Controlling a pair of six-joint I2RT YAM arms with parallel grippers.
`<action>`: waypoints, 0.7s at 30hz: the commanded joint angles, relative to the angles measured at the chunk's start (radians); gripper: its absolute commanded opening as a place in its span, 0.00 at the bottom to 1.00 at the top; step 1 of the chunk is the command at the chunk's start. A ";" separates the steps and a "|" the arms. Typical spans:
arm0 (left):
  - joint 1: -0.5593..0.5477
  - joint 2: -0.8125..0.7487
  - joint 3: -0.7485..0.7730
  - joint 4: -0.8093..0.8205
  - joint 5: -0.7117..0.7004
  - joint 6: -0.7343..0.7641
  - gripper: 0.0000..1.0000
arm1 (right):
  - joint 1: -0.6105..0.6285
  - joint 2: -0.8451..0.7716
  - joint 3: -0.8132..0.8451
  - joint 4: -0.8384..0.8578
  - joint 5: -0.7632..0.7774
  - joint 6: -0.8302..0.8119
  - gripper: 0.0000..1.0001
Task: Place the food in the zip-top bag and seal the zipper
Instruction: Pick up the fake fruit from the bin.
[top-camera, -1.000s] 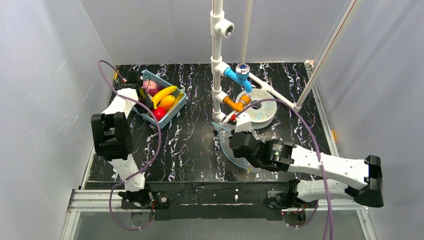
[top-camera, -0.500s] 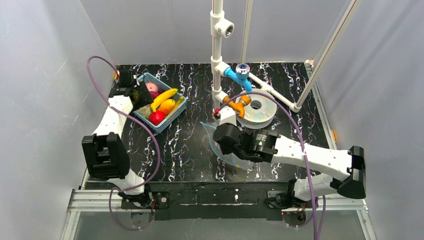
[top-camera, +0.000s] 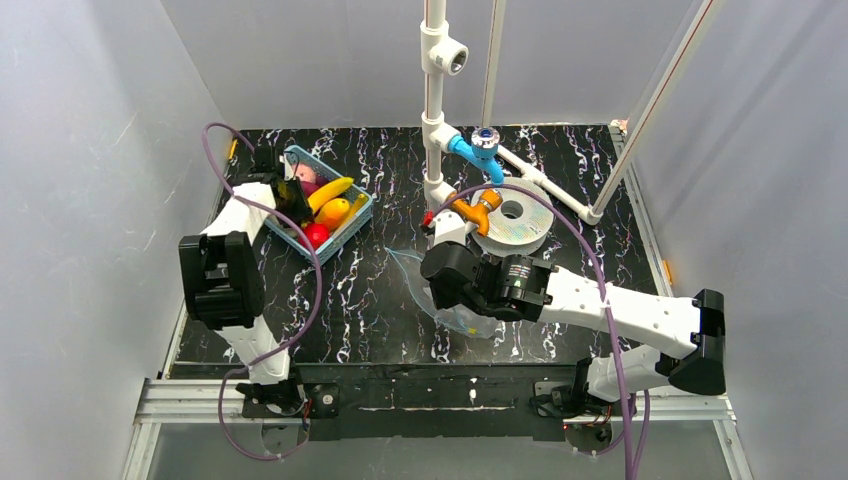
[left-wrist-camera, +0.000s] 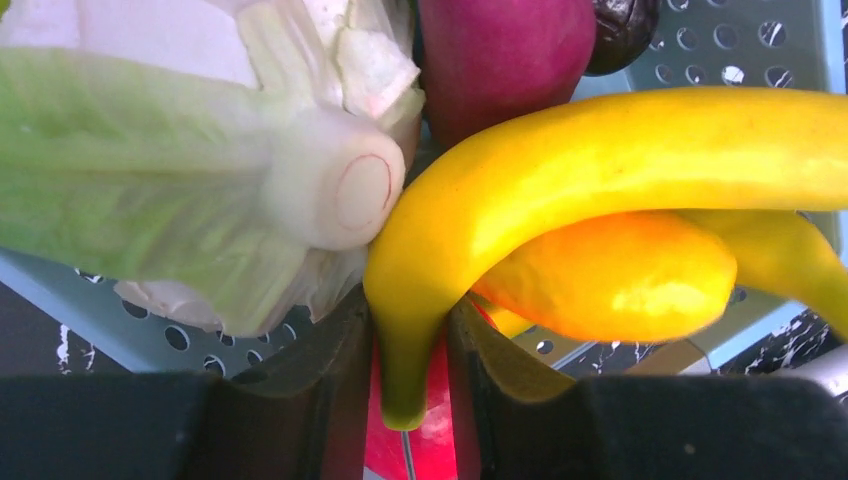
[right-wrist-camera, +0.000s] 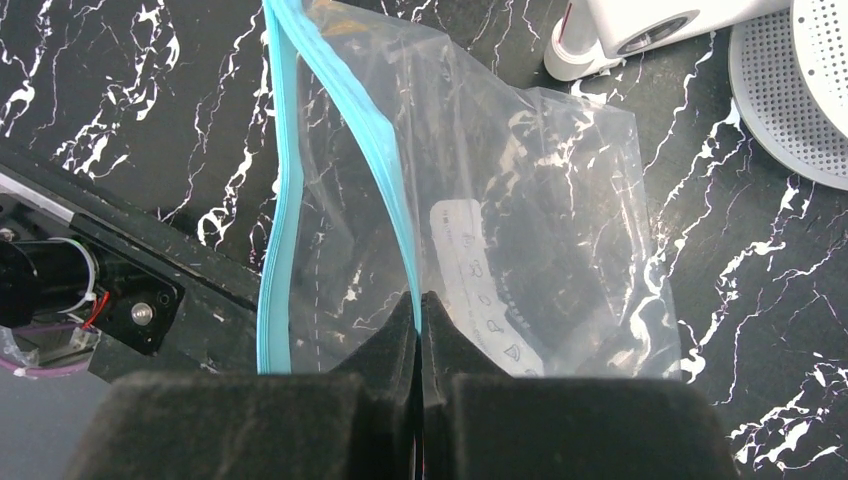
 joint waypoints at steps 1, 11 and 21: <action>-0.006 -0.051 0.034 -0.044 -0.020 0.028 0.14 | 0.002 -0.009 -0.002 0.026 0.007 -0.003 0.01; -0.039 -0.441 -0.140 0.073 -0.335 0.111 0.00 | 0.002 0.000 0.059 -0.021 0.001 -0.007 0.01; -0.511 -0.788 -0.097 -0.456 -0.499 0.017 0.00 | 0.002 0.032 0.072 -0.009 -0.003 -0.007 0.01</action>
